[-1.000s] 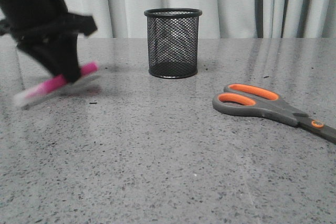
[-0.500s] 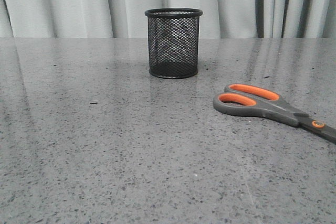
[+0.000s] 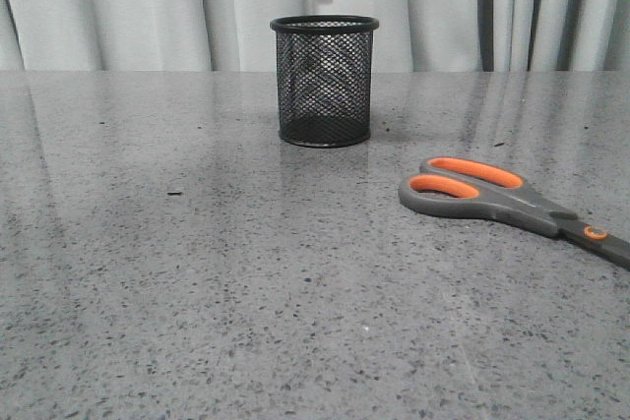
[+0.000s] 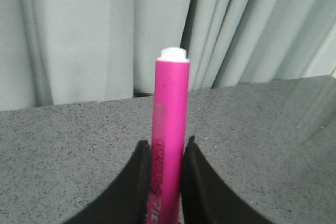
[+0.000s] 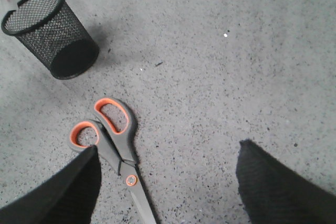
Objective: Put pen and scissors into bin
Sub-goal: 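Carry the marker over the mesh holder and drop it in, then lower the right gripper onto the grey-and-orange scissors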
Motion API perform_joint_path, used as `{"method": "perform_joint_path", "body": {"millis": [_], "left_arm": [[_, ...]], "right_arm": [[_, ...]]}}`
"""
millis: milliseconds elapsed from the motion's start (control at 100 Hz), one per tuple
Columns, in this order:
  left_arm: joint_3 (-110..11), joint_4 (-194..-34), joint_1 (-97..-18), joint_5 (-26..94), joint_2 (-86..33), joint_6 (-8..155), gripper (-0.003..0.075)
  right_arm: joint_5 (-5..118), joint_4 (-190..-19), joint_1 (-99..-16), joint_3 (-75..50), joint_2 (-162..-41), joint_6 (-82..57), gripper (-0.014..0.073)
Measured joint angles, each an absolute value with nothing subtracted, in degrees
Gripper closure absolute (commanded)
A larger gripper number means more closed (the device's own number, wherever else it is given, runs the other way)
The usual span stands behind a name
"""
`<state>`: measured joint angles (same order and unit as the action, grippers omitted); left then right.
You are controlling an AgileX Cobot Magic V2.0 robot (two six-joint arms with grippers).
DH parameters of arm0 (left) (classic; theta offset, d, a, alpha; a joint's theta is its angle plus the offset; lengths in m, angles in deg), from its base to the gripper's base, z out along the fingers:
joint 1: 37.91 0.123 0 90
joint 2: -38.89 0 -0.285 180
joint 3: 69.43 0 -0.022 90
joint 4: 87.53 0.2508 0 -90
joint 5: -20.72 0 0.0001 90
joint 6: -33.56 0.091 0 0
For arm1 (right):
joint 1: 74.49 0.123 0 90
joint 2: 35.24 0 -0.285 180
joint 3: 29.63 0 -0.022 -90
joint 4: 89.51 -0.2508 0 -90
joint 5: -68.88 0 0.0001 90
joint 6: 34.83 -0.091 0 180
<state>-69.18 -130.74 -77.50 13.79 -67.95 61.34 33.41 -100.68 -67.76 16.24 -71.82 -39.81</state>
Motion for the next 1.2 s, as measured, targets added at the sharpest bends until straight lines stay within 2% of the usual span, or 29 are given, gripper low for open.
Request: {"method": "perform_joint_path", "body": {"millis": [200,270,340,390,460,530,620,690,860,930,1080,1200], "left_arm": [[-69.27,-131.01,-77.5,12.02,-70.0,61.34,0.0736],[-69.27,-131.01,-77.5,11.52,-70.12,61.34,0.0687],[-69.27,-131.01,-77.5,11.02,-70.12,61.34,0.0561],[-69.27,-131.01,-77.5,10.73,-70.12,61.34,0.0424],[-69.27,-130.91,-77.5,10.15,-70.12,61.34,0.0278],[-69.27,-130.79,-77.5,9.42,-70.12,61.34,0.0209],[-69.27,-130.79,-77.5,8.79,-69.97,61.55,0.0213],[-69.27,-130.65,-77.5,8.79,-68.58,61.69,0.0249],[-69.27,-128.38,-77.5,12.57,-57.97,65.26,0.043],[-69.27,-127.56,-77.5,17.1,-50.98,67.63,0.047],[-66.84,-126.77,-77.5,26.76,-34.51,69.36,0.0479],[-62.41,-126.52,-77.5,32.02,-22.76,69.83,0.0479]], "right_arm": [[33.53,-100.68,-67.76,16.23,-71.82,-39.81,0.0106],[33.53,-100.68,-67.76,16.23,-71.82,-39.81,0.0106],[33.57,-100.68,-67.76,16.23,-71.82,-39.81,0.0106],[33.67,-100.68,-67.76,16.23,-71.82,-39.81,0.0106],[33.8,-100.68,-67.76,16.23,-71.82,-39.81,0.0106],[33.8,-100.68,-67.76,16.23,-71.82,-39.81,0.0106],[33.85,-100.68,-67.76,16.23,-71.82,-39.81,0.0106],[33.85,-100.68,-67.76,16.23,-71.82,-39.58,0.0106],[30.36,-101.1,-67.76,14.91,-71.82,-32.98,0.0106],[27.87,-102.89,-67.19,12.44,-71.82,-26.49,0.0106],[25.1,-109.32,-64.16,5.13,-74.48,-13.4,0.0106],[22.1,-112.14,-61.23,-0.71,-81.4,-10.03,0.0106]]}}
